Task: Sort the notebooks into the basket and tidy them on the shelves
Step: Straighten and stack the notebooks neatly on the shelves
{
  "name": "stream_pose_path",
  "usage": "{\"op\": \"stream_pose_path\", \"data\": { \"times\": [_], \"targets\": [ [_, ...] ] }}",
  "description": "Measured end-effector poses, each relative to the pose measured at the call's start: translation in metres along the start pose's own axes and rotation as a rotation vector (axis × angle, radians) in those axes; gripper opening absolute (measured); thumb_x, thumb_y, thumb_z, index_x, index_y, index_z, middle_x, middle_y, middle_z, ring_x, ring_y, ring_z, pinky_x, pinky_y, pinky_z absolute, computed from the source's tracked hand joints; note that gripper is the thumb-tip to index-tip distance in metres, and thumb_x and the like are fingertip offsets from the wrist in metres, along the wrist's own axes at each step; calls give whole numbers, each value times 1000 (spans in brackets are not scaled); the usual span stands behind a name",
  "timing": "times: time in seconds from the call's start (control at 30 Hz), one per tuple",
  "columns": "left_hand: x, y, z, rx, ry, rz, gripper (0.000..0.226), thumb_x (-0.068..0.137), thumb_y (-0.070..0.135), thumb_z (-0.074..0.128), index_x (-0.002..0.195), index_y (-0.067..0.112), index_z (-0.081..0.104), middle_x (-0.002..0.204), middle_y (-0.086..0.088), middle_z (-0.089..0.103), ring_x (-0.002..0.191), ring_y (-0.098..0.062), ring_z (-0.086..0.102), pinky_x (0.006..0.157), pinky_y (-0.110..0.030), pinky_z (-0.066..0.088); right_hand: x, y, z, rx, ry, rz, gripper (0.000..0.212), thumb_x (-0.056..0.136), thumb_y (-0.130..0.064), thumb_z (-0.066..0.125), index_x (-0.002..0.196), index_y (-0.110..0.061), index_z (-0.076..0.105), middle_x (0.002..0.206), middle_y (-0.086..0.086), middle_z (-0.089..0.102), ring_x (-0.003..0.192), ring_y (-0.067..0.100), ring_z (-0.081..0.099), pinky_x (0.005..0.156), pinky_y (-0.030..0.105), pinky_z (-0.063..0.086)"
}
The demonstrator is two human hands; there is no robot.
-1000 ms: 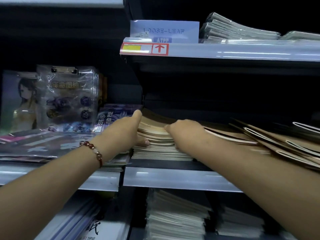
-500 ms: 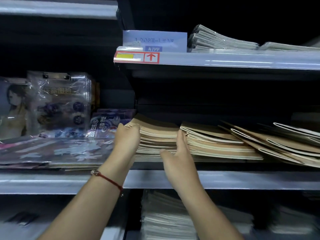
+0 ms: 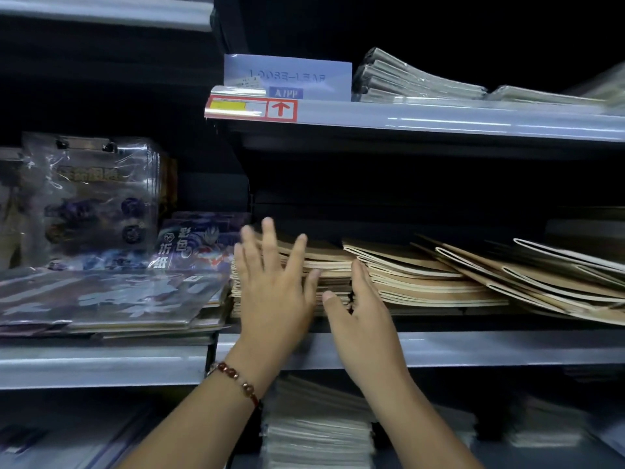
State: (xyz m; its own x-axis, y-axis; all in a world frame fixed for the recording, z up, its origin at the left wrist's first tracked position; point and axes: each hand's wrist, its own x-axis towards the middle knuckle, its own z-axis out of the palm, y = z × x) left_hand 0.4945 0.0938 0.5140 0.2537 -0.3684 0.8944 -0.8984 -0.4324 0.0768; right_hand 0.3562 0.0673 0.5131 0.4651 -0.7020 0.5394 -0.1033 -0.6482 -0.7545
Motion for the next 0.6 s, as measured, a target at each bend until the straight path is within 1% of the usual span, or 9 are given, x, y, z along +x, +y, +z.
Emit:
{"op": "stream_pose_path", "data": {
  "times": [0.07, 0.13, 0.2, 0.23, 0.3, 0.37, 0.43, 0.5, 0.6],
  "targets": [
    [12, 7, 7, 80, -30, 141, 57, 101, 51, 29, 147, 23, 47, 159, -24, 26, 149, -47, 11, 121, -58, 5, 0, 0, -3, 23, -10, -3, 71, 101, -43, 49, 159, -34, 8, 164, -21, 3, 149, -2, 4, 111, 18, 10],
    [22, 16, 15, 128, -116, 256, 58, 100, 48, 22, 145, 22, 48, 150, -20, 43, 147, -43, 23, 121, -55, 8, 1, 0, -5, 68, -32, 0, 72, 100, -40, 52, 158, -34, 11, 163, -22, 8, 148, -2, 9, 111, 18, 14],
    [27, 20, 23, 166, -205, 240, 62, 99, 48, 13, 139, 22, 51, 135, -13, 57, 139, -38, 38, 119, -53, 10, 0, 1, -7, 151, -69, 11, 68, 98, -36, 56, 156, -36, 21, 155, -27, 25, 141, -7, 26, 107, 14, 25],
    [28, 20, 26, 188, -223, 216, 63, 98, 50, 12, 132, 21, 56, 125, -11, 60, 130, -36, 46, 118, -53, 12, -2, 4, -8, 190, -82, 13, 66, 96, -34, 58, 154, -37, 27, 148, -29, 34, 136, -8, 33, 104, 14, 31],
    [28, 16, 27, 224, -198, 191, 60, 99, 55, 16, 117, 20, 61, 108, -8, 62, 110, -33, 54, 113, -54, 21, -6, 11, -10, 237, -92, 29, 69, 92, -36, 61, 153, -40, 30, 150, -27, 37, 138, -3, 35, 106, 21, 34],
    [25, 12, 27, 235, -132, 183, 56, 101, 57, 23, 110, 19, 63, 101, -7, 60, 99, -32, 55, 105, -52, 31, -12, 15, -16, 252, -108, 61, 71, 92, -36, 61, 154, -40, 27, 155, -26, 31, 142, -1, 31, 112, 26, 32],
    [24, 10, 27, 232, -108, 188, 55, 101, 58, 25, 109, 19, 62, 101, -7, 59, 96, -31, 55, 99, -50, 35, -17, 18, -23, 247, -111, 66, 69, 93, -35, 61, 154, -39, 27, 155, -25, 32, 141, -3, 31, 116, 27, 30],
    [24, 10, 27, 215, -111, 194, 55, 101, 59, 25, 110, 19, 62, 101, -7, 60, 96, -31, 55, 98, -49, 35, -22, 19, -29, 234, -110, 63, 67, 94, -34, 61, 153, -39, 31, 152, -25, 37, 139, -6, 33, 116, 26, 30],
    [25, 10, 27, 175, -116, 206, 57, 100, 60, 26, 113, 18, 62, 102, -8, 61, 98, -32, 56, 101, -50, 34, -29, 21, -41, 215, -119, 66, 56, 95, -33, 62, 147, -38, 42, 143, -26, 47, 130, -9, 43, 110, 21, 35]
  ]
}}
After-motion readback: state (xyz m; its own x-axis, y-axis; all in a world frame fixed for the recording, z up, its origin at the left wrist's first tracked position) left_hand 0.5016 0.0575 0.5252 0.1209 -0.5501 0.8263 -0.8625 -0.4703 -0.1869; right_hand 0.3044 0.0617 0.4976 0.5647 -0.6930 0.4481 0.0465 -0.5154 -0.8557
